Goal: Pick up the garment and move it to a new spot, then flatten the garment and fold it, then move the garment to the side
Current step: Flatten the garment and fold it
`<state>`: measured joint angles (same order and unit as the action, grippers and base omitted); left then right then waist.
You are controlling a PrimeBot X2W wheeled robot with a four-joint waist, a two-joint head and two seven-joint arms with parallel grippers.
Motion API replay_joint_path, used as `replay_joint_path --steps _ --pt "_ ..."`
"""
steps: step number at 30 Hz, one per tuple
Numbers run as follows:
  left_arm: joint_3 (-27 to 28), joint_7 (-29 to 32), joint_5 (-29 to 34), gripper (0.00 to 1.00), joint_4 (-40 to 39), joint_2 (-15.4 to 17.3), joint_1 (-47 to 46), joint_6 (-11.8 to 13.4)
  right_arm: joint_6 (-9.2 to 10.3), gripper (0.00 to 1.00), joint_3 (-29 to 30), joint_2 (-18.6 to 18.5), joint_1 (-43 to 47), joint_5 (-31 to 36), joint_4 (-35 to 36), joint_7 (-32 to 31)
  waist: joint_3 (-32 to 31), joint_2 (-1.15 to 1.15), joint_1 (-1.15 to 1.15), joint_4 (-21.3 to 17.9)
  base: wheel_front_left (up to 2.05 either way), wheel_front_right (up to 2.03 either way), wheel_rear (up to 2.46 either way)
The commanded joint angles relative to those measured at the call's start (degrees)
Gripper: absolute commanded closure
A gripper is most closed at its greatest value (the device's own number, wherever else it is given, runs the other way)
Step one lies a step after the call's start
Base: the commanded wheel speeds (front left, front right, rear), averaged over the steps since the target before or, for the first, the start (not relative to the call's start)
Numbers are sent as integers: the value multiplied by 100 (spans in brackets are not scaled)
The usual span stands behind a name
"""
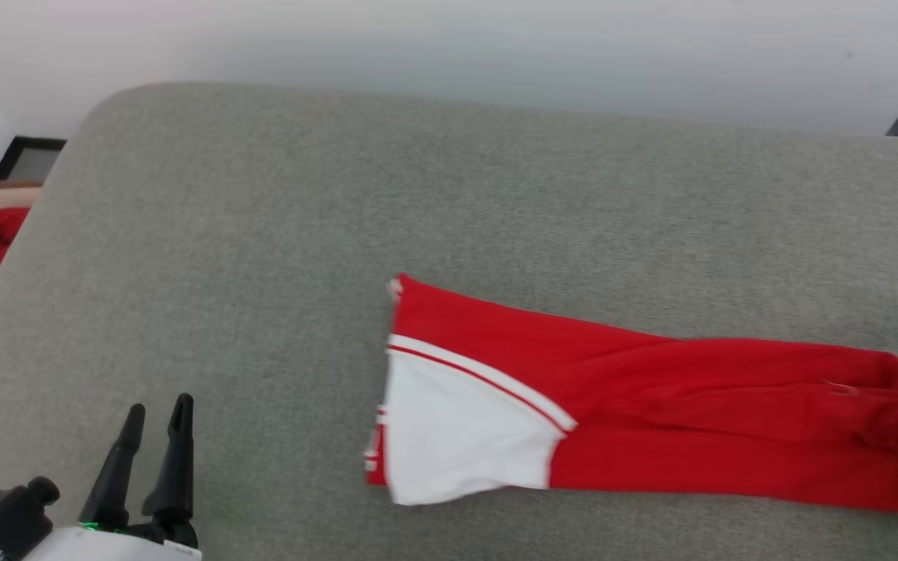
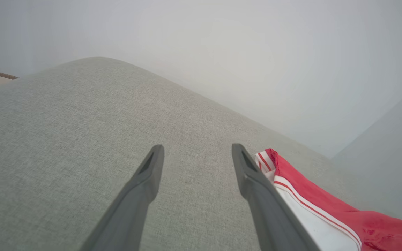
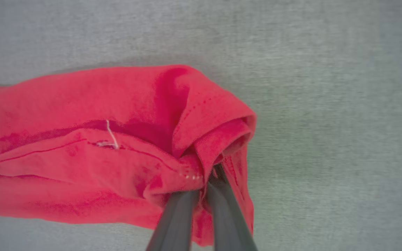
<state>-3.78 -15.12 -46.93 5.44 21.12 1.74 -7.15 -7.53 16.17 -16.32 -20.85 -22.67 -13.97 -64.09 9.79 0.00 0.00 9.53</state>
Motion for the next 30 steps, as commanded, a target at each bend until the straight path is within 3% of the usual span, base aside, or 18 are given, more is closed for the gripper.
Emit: replay_joint_path --steps 1,11,14,21,30 --pt "4 7 22 0 -21 -1 53 -41 8 100 91 -126 -33 75 -51 -3 -60 0 0 -77 0 0 0" --pt "42 7 1 0 -9 42 232 -37 7 100 243 -464 -92 431 -271 45 -305 0 0 -274 0 0 0" --pt "44 7 4 0 4 48 287 -38 7 100 215 -409 -102 268 -219 1 -409 0 0 -305 0 0 0" --pt "111 7 97 0 -17 33 450 -40 6 100 26 80 19 -549 351 -347 -656 0 0 -316 0 0 0" --pt "12 8 116 0 -3 -49 490 -42 6 100 -289 1132 135 -1206 1265 -764 -879 0 0 -113 0 0 0"
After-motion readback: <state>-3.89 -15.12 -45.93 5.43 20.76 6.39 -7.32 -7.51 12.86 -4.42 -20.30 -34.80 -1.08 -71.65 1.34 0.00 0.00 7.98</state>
